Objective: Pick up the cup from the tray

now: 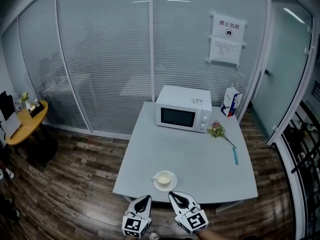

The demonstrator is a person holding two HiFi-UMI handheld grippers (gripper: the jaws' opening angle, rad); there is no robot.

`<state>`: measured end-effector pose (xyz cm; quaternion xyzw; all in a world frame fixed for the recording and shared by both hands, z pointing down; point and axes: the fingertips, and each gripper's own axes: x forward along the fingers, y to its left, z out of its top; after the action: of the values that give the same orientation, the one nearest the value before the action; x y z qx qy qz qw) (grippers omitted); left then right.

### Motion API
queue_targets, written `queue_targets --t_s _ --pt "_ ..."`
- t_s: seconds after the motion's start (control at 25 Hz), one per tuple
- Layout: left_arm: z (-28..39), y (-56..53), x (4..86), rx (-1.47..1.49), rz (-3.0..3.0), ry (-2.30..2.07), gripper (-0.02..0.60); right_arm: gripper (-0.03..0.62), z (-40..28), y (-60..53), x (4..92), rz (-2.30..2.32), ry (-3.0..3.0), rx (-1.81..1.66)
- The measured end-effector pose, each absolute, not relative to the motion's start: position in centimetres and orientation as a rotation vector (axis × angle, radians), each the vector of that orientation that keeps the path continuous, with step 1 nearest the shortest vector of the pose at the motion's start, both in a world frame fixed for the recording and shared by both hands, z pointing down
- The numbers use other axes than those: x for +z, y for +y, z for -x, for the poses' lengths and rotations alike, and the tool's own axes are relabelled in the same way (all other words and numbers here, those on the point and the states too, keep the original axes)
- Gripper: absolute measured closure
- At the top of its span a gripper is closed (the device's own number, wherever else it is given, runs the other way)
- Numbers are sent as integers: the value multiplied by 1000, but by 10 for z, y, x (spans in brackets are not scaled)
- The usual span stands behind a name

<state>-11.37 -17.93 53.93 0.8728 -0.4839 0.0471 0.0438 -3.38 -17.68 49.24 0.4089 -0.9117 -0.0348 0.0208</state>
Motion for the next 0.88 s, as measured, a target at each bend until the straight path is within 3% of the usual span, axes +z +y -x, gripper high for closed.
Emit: queue_targets --t_s 0.88 --pt "93 -272 568 243 -2660 -1414 577 605 11 -272 517 -1315 -2764 -31"
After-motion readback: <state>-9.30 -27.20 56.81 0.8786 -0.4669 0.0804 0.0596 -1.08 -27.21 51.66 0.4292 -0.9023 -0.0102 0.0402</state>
